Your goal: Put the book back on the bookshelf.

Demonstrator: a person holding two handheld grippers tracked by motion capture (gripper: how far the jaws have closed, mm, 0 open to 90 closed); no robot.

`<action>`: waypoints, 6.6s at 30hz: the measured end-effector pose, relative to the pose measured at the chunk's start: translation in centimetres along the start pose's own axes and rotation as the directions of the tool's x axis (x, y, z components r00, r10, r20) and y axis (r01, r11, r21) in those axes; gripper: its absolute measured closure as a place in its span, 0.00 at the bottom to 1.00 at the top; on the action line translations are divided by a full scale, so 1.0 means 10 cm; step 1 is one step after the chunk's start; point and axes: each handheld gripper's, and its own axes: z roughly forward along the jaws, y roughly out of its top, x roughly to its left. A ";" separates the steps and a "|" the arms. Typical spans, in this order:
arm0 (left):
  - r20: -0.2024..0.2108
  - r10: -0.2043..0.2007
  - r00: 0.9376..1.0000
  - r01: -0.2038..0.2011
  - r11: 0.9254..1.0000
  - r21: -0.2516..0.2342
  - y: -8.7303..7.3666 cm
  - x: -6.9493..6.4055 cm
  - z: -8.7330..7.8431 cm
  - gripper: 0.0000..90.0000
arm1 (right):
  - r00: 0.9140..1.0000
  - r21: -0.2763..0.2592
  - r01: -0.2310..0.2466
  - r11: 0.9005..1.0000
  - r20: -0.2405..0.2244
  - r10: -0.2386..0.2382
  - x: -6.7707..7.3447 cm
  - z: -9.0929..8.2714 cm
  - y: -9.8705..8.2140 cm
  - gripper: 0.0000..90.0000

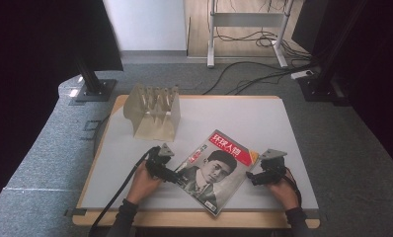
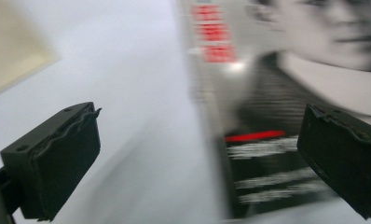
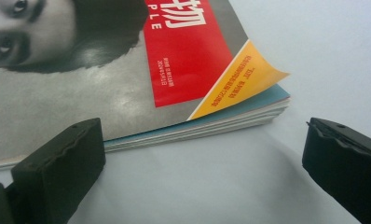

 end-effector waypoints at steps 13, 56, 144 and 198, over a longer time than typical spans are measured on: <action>-0.069 -0.086 0.994 0.087 0.996 0.010 -0.04 0.22 0.26 0.00 | 0.998 0.002 -0.067 0.998 0.003 0.067 -0.12 0.23 0.18 0.00; 0.050 0.037 0.998 -0.037 0.999 -0.006 -0.10 -0.27 0.22 0.00 | 0.995 0.006 -0.095 0.995 0.002 0.095 -0.41 0.69 0.75 0.03; 0.158 0.040 0.987 -0.034 0.999 -0.041 0.21 -0.22 0.19 0.01 | 0.957 -0.190 0.118 0.975 -0.241 -0.162 0.52 -0.31 1.54 0.95; 0.010 0.166 0.986 -0.157 0.950 -0.269 1.04 -0.20 -0.80 0.92 | 0.982 -0.333 0.060 0.941 -0.151 -0.116 0.15 -0.71 1.80 0.94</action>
